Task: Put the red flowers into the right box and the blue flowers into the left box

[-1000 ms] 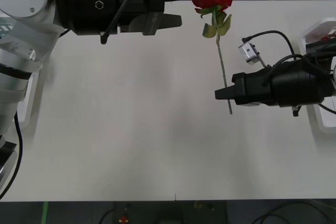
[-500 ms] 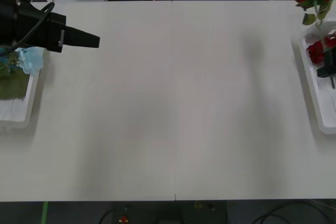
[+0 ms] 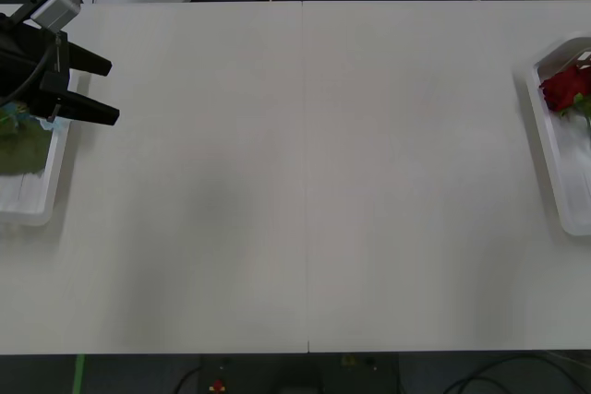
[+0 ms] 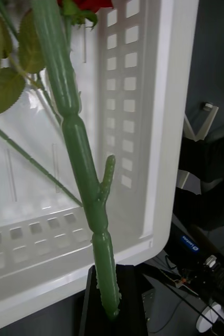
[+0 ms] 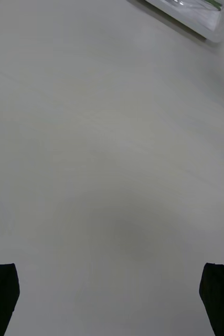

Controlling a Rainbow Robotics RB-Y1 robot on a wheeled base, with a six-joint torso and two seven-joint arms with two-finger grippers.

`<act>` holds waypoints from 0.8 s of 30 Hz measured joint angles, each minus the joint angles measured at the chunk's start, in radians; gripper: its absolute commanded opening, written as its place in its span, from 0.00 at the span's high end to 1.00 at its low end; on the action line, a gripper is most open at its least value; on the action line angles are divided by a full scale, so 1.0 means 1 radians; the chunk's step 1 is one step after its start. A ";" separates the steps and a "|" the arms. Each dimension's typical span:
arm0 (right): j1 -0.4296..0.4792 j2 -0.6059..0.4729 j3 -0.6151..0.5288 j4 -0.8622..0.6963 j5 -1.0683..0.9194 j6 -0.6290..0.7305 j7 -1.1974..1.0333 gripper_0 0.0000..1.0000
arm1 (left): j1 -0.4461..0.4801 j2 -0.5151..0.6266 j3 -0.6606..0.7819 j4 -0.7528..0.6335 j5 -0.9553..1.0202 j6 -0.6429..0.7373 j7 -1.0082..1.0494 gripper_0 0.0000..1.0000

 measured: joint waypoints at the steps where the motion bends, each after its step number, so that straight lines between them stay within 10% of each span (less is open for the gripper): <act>1: 0.000 0.002 0.001 0.018 0.025 -0.027 0.000 1.00 | 0.000 0.021 -0.035 0.000 0.028 -0.025 0.000 0.00; 22: -0.001 0.120 0.088 0.268 0.292 -0.369 0.000 1.00 | -0.091 0.106 -0.349 0.010 0.189 -0.147 -0.249 0.00; 24: -0.001 0.120 0.091 0.282 0.293 -0.385 0.000 0.84 | -0.121 0.106 -0.402 0.016 0.207 -0.158 -0.249 0.00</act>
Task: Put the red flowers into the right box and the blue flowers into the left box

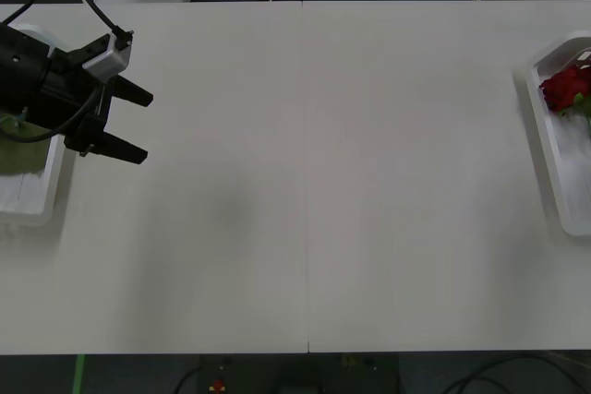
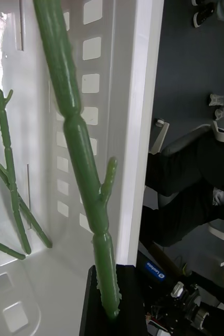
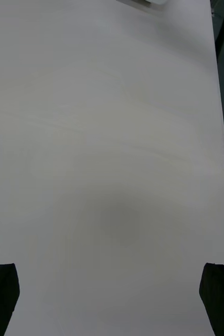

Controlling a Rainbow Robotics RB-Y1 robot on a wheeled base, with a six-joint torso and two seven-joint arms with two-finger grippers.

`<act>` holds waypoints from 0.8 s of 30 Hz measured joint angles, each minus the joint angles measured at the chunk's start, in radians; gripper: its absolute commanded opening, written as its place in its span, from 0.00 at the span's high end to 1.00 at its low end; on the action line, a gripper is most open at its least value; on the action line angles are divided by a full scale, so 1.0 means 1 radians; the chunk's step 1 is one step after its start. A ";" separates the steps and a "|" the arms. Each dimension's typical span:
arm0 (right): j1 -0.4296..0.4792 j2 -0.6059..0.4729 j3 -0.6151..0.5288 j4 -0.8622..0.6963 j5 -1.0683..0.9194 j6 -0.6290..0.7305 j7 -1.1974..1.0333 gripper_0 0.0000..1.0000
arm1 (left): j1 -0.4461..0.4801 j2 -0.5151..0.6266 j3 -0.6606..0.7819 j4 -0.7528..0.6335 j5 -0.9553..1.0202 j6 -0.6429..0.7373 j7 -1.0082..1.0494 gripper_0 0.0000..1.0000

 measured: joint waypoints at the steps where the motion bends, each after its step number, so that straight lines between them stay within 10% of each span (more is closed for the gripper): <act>1: 0.000 0.000 0.000 0.007 0.001 -0.010 0.000 0.65 | -0.013 0.000 -0.024 0.003 0.009 -0.007 0.000 0.00; 7: 0.000 0.000 0.000 0.023 0.002 -0.026 0.000 0.26 | -0.031 0.000 -0.062 0.004 0.020 -0.018 0.000 0.00; 24: -0.025 -0.066 -0.013 0.023 -0.273 -0.016 0.362 0.13 | -0.031 0.000 -0.062 0.005 0.020 -0.019 0.000 0.00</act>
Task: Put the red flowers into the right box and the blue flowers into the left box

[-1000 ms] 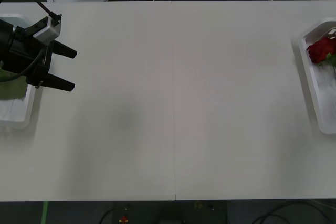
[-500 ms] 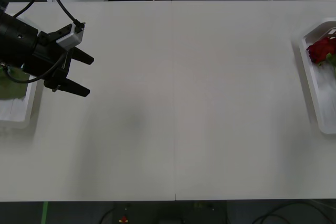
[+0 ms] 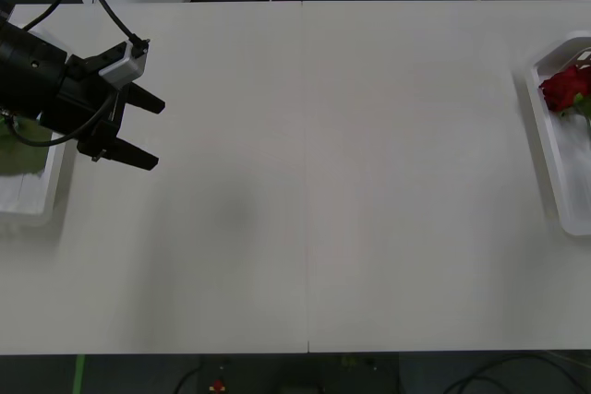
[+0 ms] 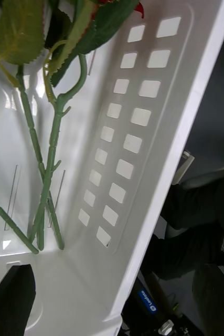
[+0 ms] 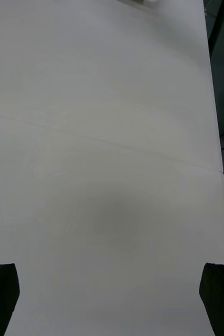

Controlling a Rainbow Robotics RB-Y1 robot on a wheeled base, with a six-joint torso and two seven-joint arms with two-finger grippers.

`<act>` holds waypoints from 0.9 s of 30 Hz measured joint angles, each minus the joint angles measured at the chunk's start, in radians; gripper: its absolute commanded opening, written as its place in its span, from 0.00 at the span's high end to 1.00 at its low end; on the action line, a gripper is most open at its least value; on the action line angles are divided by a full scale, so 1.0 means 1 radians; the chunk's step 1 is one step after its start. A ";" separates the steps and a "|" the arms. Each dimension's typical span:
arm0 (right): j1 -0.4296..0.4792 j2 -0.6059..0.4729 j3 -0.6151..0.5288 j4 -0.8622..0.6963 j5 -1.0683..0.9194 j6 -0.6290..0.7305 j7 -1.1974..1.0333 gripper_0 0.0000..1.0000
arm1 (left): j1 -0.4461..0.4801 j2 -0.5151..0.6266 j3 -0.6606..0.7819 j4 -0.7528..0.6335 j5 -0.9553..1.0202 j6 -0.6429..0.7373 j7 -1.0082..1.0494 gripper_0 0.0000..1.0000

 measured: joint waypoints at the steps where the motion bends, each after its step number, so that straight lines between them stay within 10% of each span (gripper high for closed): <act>1: -0.002 -0.007 -0.008 -0.004 -0.037 0.020 0.037 0.14 | 0.000 0.000 0.000 0.000 0.000 0.000 0.000 0.00; 14: -0.008 -0.025 -0.071 -0.420 -0.468 0.383 0.331 0.13 | 0.000 0.000 0.000 0.001 0.001 0.000 0.000 0.00; 27: -0.009 -0.029 0.068 -0.605 -0.978 0.288 0.466 0.13 | 0.000 0.000 0.000 0.002 0.001 -0.001 0.000 0.00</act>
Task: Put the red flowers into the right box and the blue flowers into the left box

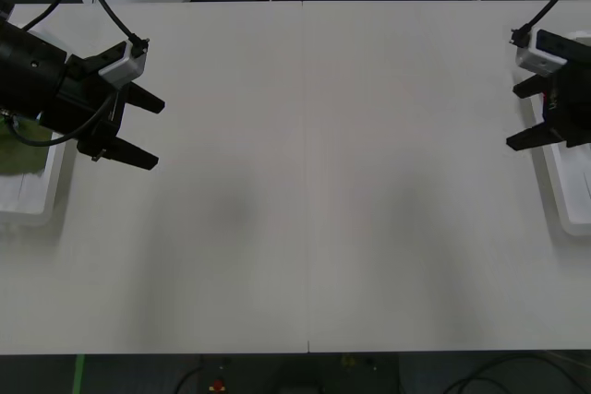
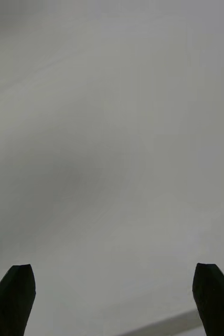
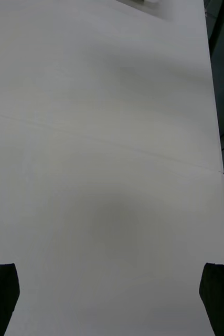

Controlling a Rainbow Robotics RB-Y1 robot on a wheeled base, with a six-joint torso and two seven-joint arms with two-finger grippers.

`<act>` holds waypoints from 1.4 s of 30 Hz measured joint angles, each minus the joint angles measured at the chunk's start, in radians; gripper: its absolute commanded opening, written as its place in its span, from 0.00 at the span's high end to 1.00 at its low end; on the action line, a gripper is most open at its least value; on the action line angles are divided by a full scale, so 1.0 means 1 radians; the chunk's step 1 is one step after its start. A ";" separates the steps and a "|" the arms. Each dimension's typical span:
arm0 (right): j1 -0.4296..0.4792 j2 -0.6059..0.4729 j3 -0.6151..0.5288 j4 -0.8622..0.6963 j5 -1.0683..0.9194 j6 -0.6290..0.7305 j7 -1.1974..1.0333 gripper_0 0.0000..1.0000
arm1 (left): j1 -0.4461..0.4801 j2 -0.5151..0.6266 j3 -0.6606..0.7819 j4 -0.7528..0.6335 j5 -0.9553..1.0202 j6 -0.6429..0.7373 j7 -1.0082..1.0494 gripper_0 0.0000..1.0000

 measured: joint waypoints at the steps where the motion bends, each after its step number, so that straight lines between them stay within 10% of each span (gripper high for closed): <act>1: 0.000 -0.001 0.017 -0.001 -0.034 -0.025 0.000 0.13 | 0.000 0.000 0.000 0.000 0.000 0.000 0.000 0.00; 42: -0.001 -0.001 0.110 -0.055 -0.268 -0.224 0.204 0.05 | 0.000 0.000 0.000 0.000 0.000 0.000 0.000 0.00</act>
